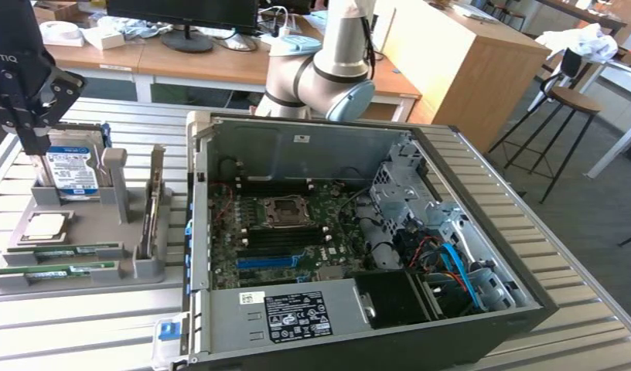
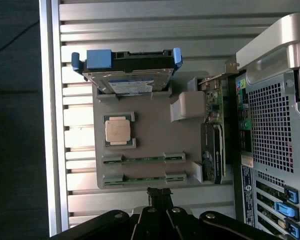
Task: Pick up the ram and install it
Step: 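Pick up the ram and move it above insertion slot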
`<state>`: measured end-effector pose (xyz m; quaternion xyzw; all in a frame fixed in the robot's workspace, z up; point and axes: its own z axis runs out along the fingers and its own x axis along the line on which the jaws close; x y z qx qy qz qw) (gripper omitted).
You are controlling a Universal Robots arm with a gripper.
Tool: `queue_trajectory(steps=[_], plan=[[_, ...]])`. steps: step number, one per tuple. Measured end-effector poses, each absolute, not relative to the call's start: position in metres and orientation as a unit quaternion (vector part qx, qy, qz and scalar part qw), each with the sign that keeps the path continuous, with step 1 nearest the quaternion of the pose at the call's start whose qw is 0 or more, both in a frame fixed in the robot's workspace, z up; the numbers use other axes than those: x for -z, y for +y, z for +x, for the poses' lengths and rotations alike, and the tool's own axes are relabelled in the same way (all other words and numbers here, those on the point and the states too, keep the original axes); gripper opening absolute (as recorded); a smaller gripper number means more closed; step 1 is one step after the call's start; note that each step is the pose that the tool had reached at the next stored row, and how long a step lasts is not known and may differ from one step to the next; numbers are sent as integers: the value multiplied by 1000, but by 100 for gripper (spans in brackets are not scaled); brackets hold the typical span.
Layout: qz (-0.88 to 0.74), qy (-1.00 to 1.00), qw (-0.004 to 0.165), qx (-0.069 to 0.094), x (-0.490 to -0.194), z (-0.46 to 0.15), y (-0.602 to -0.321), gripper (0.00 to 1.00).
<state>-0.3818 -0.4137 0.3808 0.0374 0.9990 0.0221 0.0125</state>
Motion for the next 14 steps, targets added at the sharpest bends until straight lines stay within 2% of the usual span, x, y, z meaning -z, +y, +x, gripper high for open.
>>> queue_trajectory(steps=[14], plan=[[-16,1000,11,-23,-380,-382,-414,10]])
